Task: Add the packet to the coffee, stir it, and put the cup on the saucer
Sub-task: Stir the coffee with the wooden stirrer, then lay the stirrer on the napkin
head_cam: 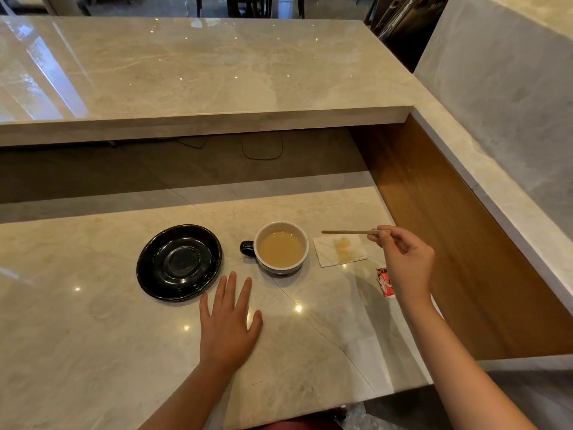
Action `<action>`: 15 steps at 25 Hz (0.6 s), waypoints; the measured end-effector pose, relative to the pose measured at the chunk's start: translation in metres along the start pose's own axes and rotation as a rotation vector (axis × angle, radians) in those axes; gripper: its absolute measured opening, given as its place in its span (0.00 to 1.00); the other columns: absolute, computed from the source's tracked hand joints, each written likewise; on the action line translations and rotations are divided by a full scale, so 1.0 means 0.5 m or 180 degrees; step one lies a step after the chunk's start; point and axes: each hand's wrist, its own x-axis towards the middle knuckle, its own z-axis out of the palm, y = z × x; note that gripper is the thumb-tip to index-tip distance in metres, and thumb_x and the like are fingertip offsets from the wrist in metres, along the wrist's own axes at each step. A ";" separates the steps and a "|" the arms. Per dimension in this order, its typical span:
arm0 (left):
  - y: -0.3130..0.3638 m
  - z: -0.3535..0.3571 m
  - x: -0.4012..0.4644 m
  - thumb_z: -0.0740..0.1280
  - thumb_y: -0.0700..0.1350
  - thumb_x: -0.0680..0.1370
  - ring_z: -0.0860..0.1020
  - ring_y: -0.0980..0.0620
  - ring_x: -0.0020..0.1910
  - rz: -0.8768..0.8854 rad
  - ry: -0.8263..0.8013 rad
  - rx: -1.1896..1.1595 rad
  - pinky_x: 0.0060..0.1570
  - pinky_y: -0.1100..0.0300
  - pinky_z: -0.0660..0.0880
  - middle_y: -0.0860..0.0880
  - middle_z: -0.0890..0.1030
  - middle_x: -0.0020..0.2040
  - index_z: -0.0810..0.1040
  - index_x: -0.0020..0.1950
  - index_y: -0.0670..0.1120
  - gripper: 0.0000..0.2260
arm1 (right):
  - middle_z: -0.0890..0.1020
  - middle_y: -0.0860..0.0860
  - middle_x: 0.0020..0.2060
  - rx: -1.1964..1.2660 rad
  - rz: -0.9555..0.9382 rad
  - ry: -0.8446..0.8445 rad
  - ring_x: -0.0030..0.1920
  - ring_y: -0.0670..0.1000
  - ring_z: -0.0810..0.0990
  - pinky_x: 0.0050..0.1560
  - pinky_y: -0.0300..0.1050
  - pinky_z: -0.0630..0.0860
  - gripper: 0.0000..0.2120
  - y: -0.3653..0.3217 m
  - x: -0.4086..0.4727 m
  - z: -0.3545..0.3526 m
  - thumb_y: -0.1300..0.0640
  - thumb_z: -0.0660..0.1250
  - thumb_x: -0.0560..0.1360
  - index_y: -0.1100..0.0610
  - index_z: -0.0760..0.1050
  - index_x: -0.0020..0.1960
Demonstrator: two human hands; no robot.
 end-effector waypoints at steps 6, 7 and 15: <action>0.000 -0.003 -0.001 0.51 0.58 0.76 0.49 0.47 0.74 0.0010 0.0004 0.0015 0.68 0.40 0.46 0.43 0.56 0.75 0.56 0.75 0.51 0.28 | 0.86 0.56 0.40 -0.1604 -0.2120 -0.0619 0.40 0.50 0.84 0.45 0.34 0.75 0.10 0.078 -0.020 -0.034 0.59 0.63 0.76 0.63 0.81 0.49; 0.001 -0.003 -0.001 0.51 0.58 0.76 0.49 0.47 0.73 0.0010 0.0006 0.0015 0.68 0.40 0.46 0.43 0.56 0.75 0.56 0.75 0.51 0.28 | 0.86 0.56 0.40 -0.1673 -0.2294 -0.0744 0.39 0.51 0.84 0.43 0.38 0.78 0.11 0.093 -0.025 -0.038 0.58 0.62 0.76 0.62 0.81 0.49; 0.003 -0.003 0.001 0.50 0.59 0.76 0.49 0.47 0.73 -0.0022 -0.0014 0.0019 0.68 0.39 0.48 0.44 0.56 0.75 0.57 0.75 0.51 0.28 | 0.84 0.57 0.50 -0.2015 -0.2612 -0.1448 0.50 0.53 0.83 0.52 0.47 0.80 0.11 0.175 -0.077 -0.084 0.60 0.65 0.74 0.61 0.80 0.54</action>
